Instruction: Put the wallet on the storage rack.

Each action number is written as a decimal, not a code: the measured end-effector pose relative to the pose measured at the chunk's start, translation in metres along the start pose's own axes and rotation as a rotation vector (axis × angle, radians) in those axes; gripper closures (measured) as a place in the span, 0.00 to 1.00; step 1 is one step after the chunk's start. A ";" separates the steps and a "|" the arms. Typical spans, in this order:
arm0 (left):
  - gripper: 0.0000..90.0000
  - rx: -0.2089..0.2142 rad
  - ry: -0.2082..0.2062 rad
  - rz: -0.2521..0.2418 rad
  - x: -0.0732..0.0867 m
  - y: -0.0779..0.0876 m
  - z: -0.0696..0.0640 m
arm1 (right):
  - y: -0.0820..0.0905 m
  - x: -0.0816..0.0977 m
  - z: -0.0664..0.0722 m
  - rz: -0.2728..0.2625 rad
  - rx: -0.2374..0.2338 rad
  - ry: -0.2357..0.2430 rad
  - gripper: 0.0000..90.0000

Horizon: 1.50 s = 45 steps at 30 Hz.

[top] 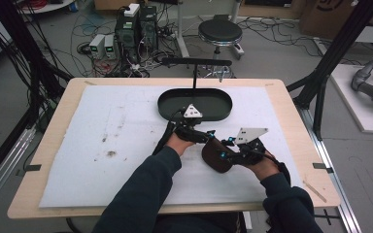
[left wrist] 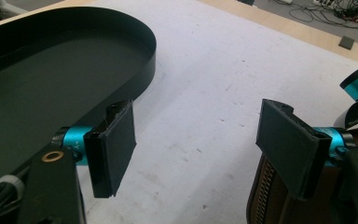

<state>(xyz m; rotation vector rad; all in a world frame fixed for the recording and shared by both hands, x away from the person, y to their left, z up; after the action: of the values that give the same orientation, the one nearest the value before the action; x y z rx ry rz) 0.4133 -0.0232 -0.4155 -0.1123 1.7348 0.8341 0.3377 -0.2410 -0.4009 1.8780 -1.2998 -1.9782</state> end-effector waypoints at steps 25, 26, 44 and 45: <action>0.32 -0.044 -0.043 -0.027 -0.004 0.027 0.010 | -0.025 0.016 -0.013 0.035 -0.143 -0.276 0.49; 0.32 -0.064 -0.029 -0.046 -0.004 0.038 0.016 | -0.023 0.015 -0.013 0.026 -0.142 -0.263 0.55; 0.32 -0.245 0.072 -0.169 0.040 0.141 0.071 | -0.011 -0.006 0.001 -0.033 -0.001 -0.024 0.69; 0.32 -0.253 0.076 -0.175 0.043 0.146 0.072 | -0.011 -0.006 0.001 -0.033 -0.001 -0.024 0.69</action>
<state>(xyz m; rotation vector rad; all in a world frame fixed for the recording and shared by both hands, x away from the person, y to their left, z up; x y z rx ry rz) 0.3873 0.1417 -0.3919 -0.4647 1.6559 0.9250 0.3426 -0.2302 -0.4036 1.8929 -1.2819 -2.0237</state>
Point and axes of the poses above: each handheld gripper's, and its own axes: y roughly backward along the jaws, x roughly out of its underside, z roughly to its left, the point moved 1 cm from there along -y, roughly forward along the jaws, and after that the axes turned 1 degree about -z, right-handed, at the moved point
